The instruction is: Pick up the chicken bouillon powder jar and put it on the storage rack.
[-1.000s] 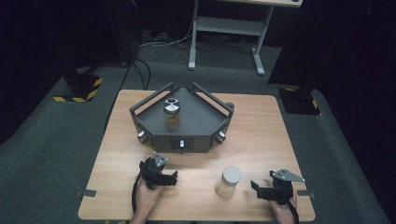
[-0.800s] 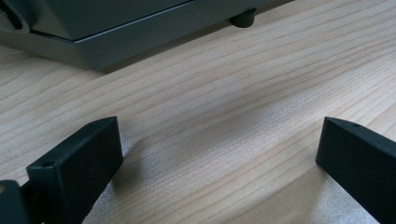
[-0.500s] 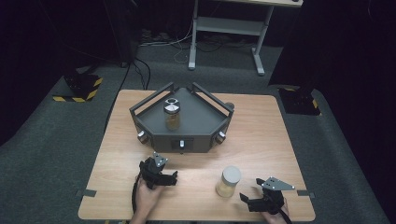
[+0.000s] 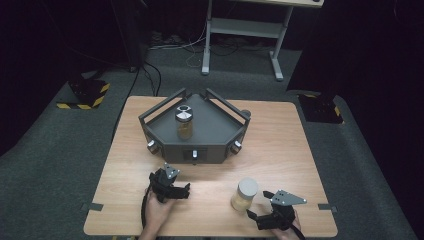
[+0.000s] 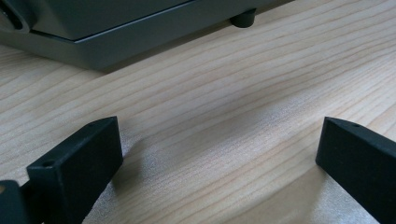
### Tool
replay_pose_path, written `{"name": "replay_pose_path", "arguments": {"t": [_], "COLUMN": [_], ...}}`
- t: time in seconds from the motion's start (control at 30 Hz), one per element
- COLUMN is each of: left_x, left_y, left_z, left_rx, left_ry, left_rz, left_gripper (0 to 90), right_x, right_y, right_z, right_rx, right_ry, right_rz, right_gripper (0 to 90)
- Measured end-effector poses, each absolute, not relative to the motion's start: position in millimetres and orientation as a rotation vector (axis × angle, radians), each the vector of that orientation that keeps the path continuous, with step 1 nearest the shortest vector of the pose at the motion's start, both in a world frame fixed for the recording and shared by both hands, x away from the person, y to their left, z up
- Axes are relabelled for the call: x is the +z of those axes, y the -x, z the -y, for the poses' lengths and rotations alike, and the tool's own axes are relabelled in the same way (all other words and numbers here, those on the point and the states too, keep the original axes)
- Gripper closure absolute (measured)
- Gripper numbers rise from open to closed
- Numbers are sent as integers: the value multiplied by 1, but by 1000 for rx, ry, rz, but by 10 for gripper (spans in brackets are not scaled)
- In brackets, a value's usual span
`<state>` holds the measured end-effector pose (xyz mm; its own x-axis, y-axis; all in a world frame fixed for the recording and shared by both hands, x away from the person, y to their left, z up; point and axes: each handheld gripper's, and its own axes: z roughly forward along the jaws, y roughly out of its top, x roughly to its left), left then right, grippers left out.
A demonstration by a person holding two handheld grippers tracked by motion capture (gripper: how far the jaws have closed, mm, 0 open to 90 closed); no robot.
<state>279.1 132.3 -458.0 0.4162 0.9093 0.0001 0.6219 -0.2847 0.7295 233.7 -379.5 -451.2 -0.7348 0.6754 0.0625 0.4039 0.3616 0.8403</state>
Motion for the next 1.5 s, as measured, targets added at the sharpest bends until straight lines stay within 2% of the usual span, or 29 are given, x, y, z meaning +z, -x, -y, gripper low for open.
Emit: {"name": "replay_pose_path", "arguments": {"t": [0.4, 0.87, 1.5], "left_x": [-458, -458, -458], "left_y": [-279, -279, -279], "left_z": [-132, -132, -132], "left_rx": [561, 561, 561], "left_ry": [-2017, -2016, -2016], "left_rz": [-1293, -1294, -1294], "left_gripper": [5, 5, 5], "right_x": [-448, -441, -445], "right_y": [-243, -249, -252], "right_z": [358, 338, 333], "right_rx": [1338, 1337, 1351], "right_ry": [-904, -867, -877], "right_rz": [-2345, -2305, -2285], "right_gripper": [30, 77, 209]}}
